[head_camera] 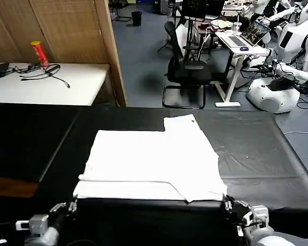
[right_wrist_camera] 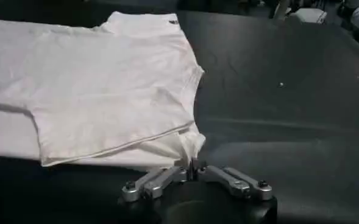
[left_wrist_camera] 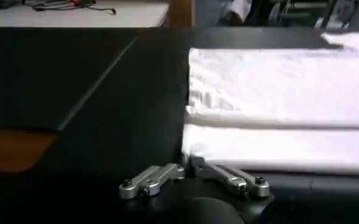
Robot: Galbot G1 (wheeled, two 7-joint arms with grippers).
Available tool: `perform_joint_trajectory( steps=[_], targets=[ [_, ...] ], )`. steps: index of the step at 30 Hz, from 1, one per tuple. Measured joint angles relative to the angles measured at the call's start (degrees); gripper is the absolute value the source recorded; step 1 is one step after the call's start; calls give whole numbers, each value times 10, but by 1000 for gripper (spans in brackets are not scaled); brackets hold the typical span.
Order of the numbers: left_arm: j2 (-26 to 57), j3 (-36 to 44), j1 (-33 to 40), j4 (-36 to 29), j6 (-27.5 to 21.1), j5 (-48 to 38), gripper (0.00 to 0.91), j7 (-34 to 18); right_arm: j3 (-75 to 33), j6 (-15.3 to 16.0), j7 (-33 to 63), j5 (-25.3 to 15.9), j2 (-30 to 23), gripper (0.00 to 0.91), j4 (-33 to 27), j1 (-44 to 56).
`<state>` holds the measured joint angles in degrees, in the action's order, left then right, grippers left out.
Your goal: Fold and organize the clothes.
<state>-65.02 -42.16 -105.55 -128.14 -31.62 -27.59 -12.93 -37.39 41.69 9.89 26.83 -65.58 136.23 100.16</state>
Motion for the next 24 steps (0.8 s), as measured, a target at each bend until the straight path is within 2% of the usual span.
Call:
perform_joint_trajectory(
  steps=[4,7,11,18,24],
  targets=[
    [-6,-20,0,-22,-16,-22,878,5,-12,-8,1,33,2,878,19,-13],
    [-6,-42,16,-36,-42,-40,878,10,-15,-33,-1,52,10,878,18,-39],
    [7,-56,56,-33,-30,-63,878,21,-4,-59,-2,64,25,878,-11,-111],
    [45,-27,206,33,-28,-129,878,4,55,-78,9,65,40,878,-141,-289],
    [73,35,352,140,-35,-167,878,3,131,-70,16,62,30,878,-280,-446]
  ],
)
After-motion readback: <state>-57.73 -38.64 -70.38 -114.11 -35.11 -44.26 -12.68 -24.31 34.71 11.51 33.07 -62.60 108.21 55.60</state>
